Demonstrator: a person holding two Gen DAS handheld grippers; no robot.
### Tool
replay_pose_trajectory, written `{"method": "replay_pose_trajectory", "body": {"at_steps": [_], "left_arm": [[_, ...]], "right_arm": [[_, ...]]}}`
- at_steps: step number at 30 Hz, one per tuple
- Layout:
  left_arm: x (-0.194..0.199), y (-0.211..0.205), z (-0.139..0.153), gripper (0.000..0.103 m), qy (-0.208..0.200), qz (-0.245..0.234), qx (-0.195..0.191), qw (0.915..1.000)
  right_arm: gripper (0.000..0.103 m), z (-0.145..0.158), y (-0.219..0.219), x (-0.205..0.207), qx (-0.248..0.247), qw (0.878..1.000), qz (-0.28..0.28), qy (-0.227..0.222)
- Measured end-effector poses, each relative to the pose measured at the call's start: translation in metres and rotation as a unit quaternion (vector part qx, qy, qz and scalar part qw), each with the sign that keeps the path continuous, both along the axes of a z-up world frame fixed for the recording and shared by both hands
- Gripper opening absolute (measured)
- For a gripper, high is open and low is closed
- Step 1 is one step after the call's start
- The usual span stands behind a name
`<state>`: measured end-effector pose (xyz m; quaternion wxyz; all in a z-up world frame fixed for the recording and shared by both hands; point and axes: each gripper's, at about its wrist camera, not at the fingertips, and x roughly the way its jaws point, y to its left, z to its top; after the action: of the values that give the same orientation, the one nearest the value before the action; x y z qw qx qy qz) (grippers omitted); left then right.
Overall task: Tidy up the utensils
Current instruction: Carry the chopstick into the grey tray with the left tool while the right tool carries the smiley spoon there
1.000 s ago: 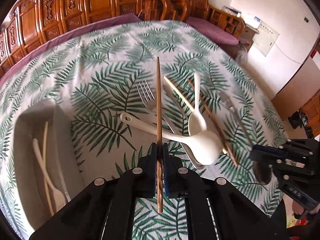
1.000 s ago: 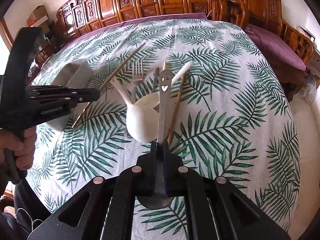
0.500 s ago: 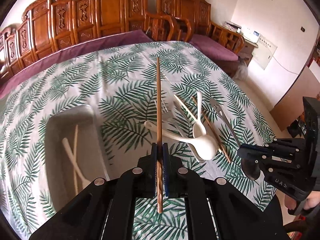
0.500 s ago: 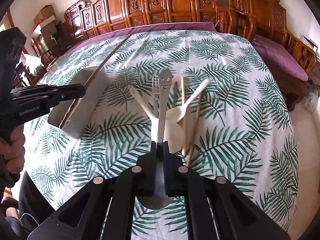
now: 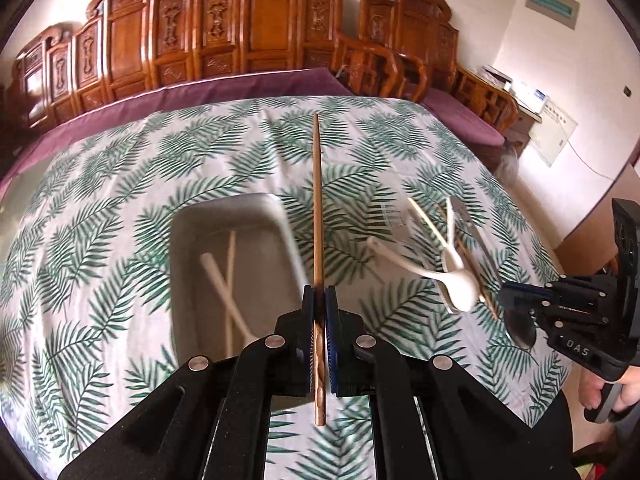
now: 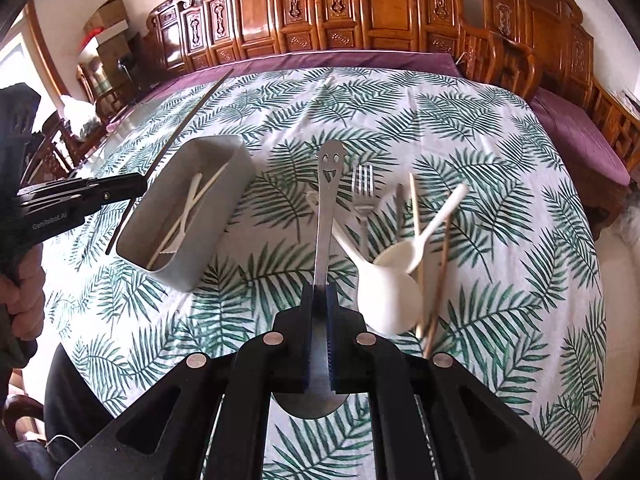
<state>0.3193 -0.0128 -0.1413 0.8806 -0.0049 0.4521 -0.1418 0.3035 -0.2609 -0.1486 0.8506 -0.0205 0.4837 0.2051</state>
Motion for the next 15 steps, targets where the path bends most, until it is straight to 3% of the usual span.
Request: {"method": "replay_pose_trajectory", "body": {"at_steps": [15], "left_arm": [[0.02,0.052,-0.036,0.005,0.029,0.042,-0.01,0.9987]], "right_arm": [[0.007,0.009,0.057,0.021,-0.001,0.999,0.037,-0.001]]}}
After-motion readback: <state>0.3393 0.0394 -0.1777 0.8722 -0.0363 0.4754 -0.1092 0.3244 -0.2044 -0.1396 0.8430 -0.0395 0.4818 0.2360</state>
